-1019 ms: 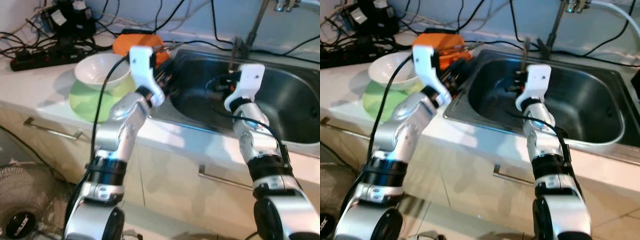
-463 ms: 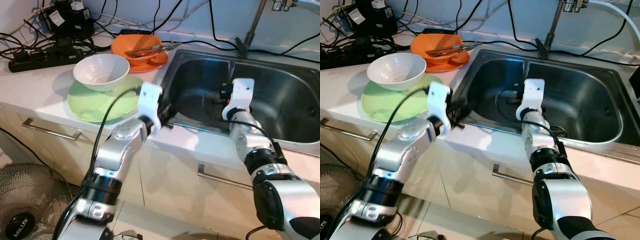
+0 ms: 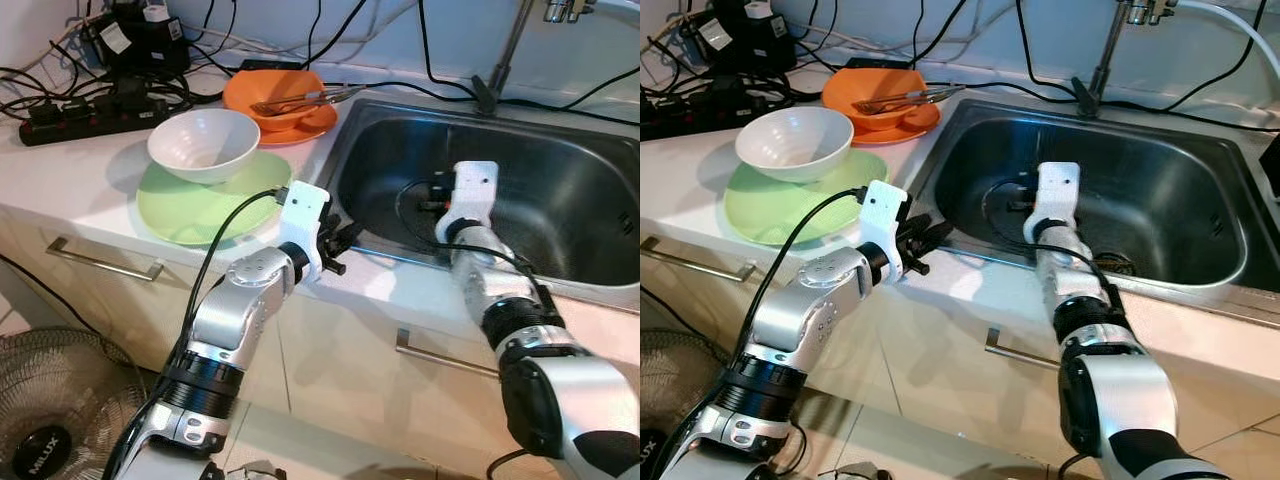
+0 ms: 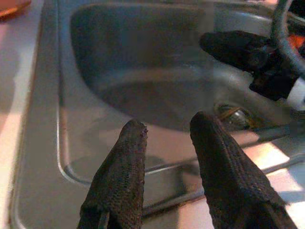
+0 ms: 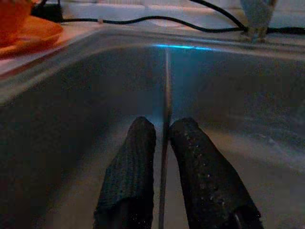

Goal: Kitchen organization

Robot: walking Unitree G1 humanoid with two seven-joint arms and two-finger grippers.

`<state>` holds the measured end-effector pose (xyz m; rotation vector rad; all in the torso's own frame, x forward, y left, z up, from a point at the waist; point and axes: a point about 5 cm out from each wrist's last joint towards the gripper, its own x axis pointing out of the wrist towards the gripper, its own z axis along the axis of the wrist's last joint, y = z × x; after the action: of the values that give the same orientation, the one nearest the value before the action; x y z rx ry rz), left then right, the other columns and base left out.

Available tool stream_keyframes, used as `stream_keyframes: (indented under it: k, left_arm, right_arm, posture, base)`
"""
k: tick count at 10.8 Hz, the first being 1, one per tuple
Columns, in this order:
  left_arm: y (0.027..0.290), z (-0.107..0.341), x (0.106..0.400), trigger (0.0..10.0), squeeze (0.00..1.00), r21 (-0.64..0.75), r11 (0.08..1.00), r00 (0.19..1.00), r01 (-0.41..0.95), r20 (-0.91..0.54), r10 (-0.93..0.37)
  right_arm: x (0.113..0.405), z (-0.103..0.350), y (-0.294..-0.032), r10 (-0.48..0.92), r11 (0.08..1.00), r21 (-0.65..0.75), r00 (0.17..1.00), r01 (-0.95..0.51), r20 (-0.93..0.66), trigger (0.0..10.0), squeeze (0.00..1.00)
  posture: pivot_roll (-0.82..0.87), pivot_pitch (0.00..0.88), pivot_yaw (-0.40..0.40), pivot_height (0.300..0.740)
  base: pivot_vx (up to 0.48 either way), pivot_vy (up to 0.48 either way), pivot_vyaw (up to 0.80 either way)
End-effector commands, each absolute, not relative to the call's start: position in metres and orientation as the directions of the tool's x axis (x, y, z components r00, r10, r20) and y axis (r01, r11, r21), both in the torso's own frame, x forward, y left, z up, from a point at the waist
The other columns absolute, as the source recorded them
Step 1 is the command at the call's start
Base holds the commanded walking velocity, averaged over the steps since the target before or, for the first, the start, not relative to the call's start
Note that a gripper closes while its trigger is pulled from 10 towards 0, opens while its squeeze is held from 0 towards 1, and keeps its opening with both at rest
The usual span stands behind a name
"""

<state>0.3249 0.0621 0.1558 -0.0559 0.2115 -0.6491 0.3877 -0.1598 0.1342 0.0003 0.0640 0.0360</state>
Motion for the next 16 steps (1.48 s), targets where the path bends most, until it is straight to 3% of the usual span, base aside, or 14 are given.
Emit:
stream_keyframes:
  k: [1,2,4,7,8,13,14,15,16]
  left_arm:
    - [0.059,0.159,0.322,10.0,0.00,-0.103,0.786,0.768,0.609,-0.169,-0.618]
    - [0.058,0.161,0.321,10.0,0.00,-0.097,0.784,0.767,0.613,-0.167,-0.620]
    - [0.056,0.163,0.322,10.0,0.00,-0.086,0.786,0.771,0.612,-0.153,-0.618]
    - [0.072,0.194,0.339,10.0,0.00,0.153,0.844,0.856,0.514,-0.029,-0.516]
    - [0.087,0.208,0.348,10.0,0.00,0.281,0.853,0.890,0.439,-0.005,-0.456]
    - [0.153,0.228,0.375,10.0,0.00,0.503,0.830,0.964,0.242,-0.023,-0.267]
    - [0.161,0.229,0.377,10.0,1.00,0.507,0.831,0.968,0.228,-0.029,-0.248]
    - [0.173,0.229,0.381,10.0,1.00,0.529,0.823,0.975,0.206,-0.044,-0.217]
    - [0.177,0.230,0.382,10.0,0.00,0.539,0.815,0.975,0.211,-0.058,-0.214]
  right_arm:
    - [0.387,0.133,-0.157,0.041,0.999,-0.004,0.997,-0.041,-0.062,10.0,0.79]
    - [0.386,0.132,-0.156,0.043,0.999,-0.003,0.998,-0.043,-0.051,10.0,0.00]
    - [0.387,0.136,-0.159,0.032,0.999,0.005,0.999,-0.031,-0.029,10.0,0.00]
    - [0.389,0.161,-0.154,0.056,0.996,0.065,0.992,-0.064,0.115,10.0,0.00]
    - [0.388,0.172,-0.147,0.087,0.991,0.084,0.980,-0.103,0.177,10.0,0.00]
    - [0.379,0.179,-0.134,0.143,0.981,0.098,0.964,-0.168,0.223,10.0,0.00]
    - [0.378,0.178,-0.133,0.144,0.981,0.099,0.965,-0.169,0.218,10.0,0.00]
    - [0.377,0.178,-0.134,0.141,0.981,0.105,0.967,-0.166,0.211,10.0,0.00]
    - [0.376,0.177,-0.133,0.142,0.980,0.107,0.968,-0.166,0.206,10.0,0.00]
  posture:
    - [0.10,0.000,0.035,0.740]
    - [0.10,0.000,0.038,0.740]
    - [0.10,0.000,0.039,0.740]
    - [0.09,0.000,0.040,0.740]
    - [0.09,0.000,0.043,0.740]
    - [0.09,0.000,0.047,0.740]
    - [0.10,0.000,0.047,0.740]
    - [0.10,0.000,0.049,0.740]
    - [0.10,0.000,0.049,0.740]
  base:
    - [0.000,0.000,0.00]
    - [0.000,0.000,0.00]
    - [0.000,0.000,0.00]
    - [0.000,0.000,0.00]
    - [0.000,0.000,0.00]
    - [0.000,0.000,0.00]
    - [0.000,0.000,0.00]
    - [0.000,0.000,0.00]
    - [0.000,0.000,0.00]
